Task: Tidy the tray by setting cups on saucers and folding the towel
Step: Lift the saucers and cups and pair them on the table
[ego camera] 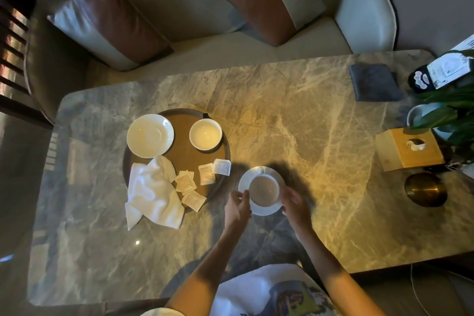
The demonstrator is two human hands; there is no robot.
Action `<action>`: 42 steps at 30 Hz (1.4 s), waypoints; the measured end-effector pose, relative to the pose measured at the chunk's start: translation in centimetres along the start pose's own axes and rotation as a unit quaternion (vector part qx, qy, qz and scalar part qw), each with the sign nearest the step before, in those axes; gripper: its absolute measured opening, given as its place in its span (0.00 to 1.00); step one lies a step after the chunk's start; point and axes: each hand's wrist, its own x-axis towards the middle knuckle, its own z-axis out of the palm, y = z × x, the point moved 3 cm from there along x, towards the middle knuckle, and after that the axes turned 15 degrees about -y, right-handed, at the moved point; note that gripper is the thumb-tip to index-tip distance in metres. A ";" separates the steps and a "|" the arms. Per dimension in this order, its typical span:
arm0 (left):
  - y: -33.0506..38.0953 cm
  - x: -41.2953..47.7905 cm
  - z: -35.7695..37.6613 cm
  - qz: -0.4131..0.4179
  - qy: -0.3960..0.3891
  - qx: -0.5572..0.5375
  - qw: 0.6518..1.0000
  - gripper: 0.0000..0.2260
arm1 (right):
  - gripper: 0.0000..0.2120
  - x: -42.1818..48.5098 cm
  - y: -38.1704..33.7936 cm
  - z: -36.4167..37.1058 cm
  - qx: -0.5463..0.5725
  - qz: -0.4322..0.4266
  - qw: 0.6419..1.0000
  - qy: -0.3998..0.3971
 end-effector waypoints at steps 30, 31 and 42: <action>6.7 9.5 -2.3 -0.097 0.065 -0.155 0.981 0.10 | 0.05 12.4 -5.5 -0.8 0.119 0.082 0.989 0.012; 6.6 9.3 -2.3 -0.101 0.049 -0.166 0.980 0.10 | 0.03 12.1 -5.4 -0.9 0.102 0.082 0.991 0.003; 7.2 5.0 -12.4 -0.024 0.063 -0.167 0.984 0.15 | 0.06 5.8 -14.7 6.7 -0.183 -0.051 0.977 -0.091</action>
